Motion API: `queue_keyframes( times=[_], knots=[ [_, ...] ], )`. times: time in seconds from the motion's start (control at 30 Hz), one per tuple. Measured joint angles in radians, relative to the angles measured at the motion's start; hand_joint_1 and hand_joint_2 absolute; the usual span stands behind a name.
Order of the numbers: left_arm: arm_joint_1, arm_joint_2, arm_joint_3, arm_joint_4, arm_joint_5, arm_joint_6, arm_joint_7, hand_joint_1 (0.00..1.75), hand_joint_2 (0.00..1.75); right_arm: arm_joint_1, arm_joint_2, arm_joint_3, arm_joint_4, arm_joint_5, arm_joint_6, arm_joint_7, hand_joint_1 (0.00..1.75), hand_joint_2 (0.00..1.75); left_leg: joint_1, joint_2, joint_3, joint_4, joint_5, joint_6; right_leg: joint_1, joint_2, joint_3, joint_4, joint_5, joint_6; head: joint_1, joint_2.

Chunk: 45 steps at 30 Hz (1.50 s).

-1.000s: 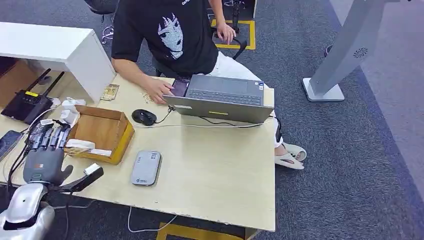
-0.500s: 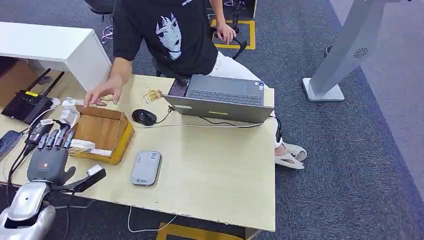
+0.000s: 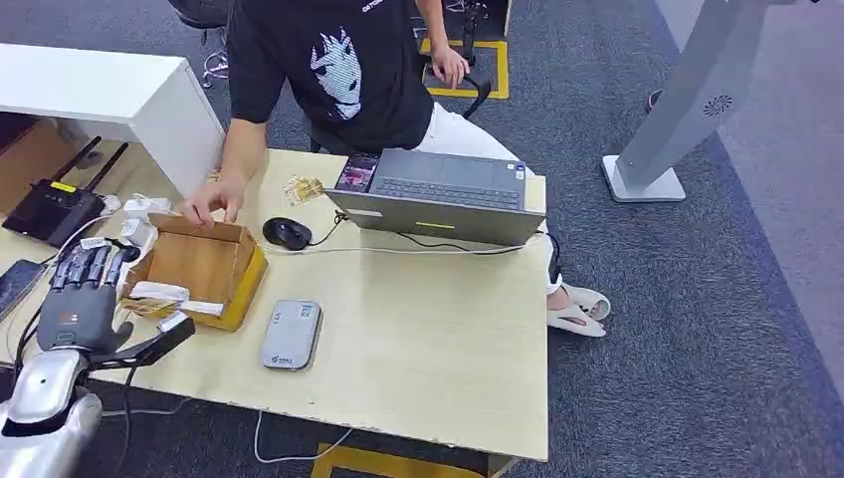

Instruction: Pass the card to the sensor for recognition and then transmit it.

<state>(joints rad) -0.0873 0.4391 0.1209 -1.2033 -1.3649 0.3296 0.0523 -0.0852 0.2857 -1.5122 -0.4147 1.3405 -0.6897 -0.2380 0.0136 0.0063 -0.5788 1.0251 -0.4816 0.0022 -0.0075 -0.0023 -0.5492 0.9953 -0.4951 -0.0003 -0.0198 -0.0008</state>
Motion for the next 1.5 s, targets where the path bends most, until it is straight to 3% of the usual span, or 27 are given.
queue_keyframes(
  times=[0.6,0.7,0.77,0.8,0.83,0.87,1.3,1.4,1.5],
  knots=[
    [-0.031,-0.013,-0.001,0.076,-0.020,0.008,-0.005,0.00,1.75,0.000,0.000,0.000,0.000,0.008,0.000,0.006,0.00,1.75,0.000,0.000,0.000,0.000,0.000,0.000,0.000,0.000,0.000,0.000,0.000,0.000,0.000,0.000],
    [-0.031,-0.014,-0.001,0.079,-0.021,0.007,-0.005,0.28,1.75,0.000,0.000,0.000,0.001,0.008,0.000,0.000,0.00,1.75,0.000,0.000,0.000,0.000,0.000,0.000,0.000,0.000,0.000,0.000,0.000,0.000,0.000,0.000],
    [-0.030,-0.017,-0.001,0.082,-0.021,0.006,-0.004,0.61,1.75,0.000,0.000,0.000,0.001,0.009,0.000,-0.001,0.00,1.75,0.000,0.000,0.000,0.000,0.000,0.000,0.000,0.000,0.000,0.000,0.000,0.000,0.000,0.000],
    [-0.030,-0.017,-0.001,0.083,-0.022,0.006,-0.005,1.38,1.75,0.000,0.000,0.000,0.001,0.010,0.000,-0.002,0.00,1.75,0.000,0.000,0.000,0.000,0.000,0.000,0.000,0.000,0.000,0.000,0.000,0.000,0.000,0.000],
    [-0.030,-0.018,-0.001,0.084,-0.023,0.006,-0.006,1.64,1.75,0.000,0.000,0.000,0.001,0.010,0.000,-0.002,0.00,1.75,0.000,0.000,0.000,0.000,0.000,0.000,0.000,0.000,0.000,0.000,0.000,0.000,0.000,0.000],
    [-0.030,-0.020,-0.002,0.084,-0.024,0.006,-0.008,1.71,1.75,0.000,0.000,0.000,0.001,0.011,0.000,-0.002,0.00,1.75,0.000,0.000,0.000,0.000,0.000,0.000,0.000,0.000,0.000,0.000,0.000,0.000,0.000,0.000],
    [-0.026,-0.029,-0.002,0.099,-0.022,0.030,-0.026,1.75,1.75,0.000,-0.001,0.000,0.002,0.012,0.000,-0.002,0.00,1.75,0.000,0.001,0.000,0.000,0.000,0.000,0.000,0.001,0.000,0.000,0.000,0.000,0.000,0.000],
    [-0.025,-0.032,-0.002,0.102,-0.019,0.034,-0.027,1.64,1.75,0.000,-0.001,0.000,0.003,0.012,0.000,-0.002,0.00,1.75,0.000,0.001,0.000,0.000,0.000,0.000,0.000,0.001,0.000,0.000,0.000,0.000,0.000,0.000],
    [-0.024,-0.032,-0.002,0.105,-0.017,0.040,-0.026,1.64,1.75,0.000,-0.001,0.000,0.004,0.012,0.000,-0.002,0.00,1.75,0.000,0.001,0.000,0.000,0.000,0.000,0.000,0.001,0.000,0.000,0.000,0.000,0.000,0.000]
  ],
)
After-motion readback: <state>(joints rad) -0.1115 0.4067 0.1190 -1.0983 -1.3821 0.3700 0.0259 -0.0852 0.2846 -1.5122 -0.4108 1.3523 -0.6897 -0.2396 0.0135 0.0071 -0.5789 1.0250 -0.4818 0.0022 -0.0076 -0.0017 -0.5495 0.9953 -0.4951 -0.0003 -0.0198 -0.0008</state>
